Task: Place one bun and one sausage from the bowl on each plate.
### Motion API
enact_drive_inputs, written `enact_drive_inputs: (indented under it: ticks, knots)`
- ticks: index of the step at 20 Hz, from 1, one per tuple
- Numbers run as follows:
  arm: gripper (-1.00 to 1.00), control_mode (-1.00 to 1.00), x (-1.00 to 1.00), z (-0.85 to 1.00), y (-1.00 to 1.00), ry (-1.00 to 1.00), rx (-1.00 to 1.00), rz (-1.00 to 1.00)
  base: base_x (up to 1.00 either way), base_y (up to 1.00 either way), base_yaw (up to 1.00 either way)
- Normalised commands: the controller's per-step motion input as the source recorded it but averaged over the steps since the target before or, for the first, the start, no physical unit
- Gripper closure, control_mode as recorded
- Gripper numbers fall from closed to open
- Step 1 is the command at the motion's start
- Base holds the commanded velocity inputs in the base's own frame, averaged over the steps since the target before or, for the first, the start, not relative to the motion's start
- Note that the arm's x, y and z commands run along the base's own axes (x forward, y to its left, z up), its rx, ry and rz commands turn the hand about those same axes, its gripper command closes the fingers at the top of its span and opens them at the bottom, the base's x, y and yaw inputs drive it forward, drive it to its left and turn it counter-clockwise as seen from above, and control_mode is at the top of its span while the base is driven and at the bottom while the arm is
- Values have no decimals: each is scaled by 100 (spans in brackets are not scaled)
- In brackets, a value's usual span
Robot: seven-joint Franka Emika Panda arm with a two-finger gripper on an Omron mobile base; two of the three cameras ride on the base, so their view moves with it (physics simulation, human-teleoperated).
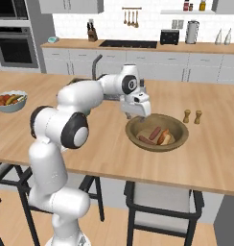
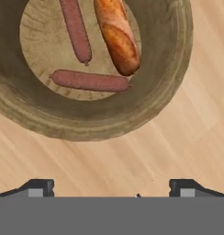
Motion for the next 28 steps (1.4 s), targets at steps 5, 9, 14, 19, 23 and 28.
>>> enact_drive_inputs:
  ticks: [5,9,14,19,23,28]
  knots:
    - [-100,-100,68,-46,-30,2,0,0,0,0,0]
    - [-100,-100,37,-58,-23,0,0,0,0,0,0]
    - [-100,-100,27,-66,-27,0,0,0,0,0,0]
    - [-100,-100,39,-52,-20,0,0,0,0,0,0]
    - [-100,-100,58,-41,-13,0,0,0,0,0,0]
    - [-100,-100,31,-45,-18,0,0,0,0,0,0]
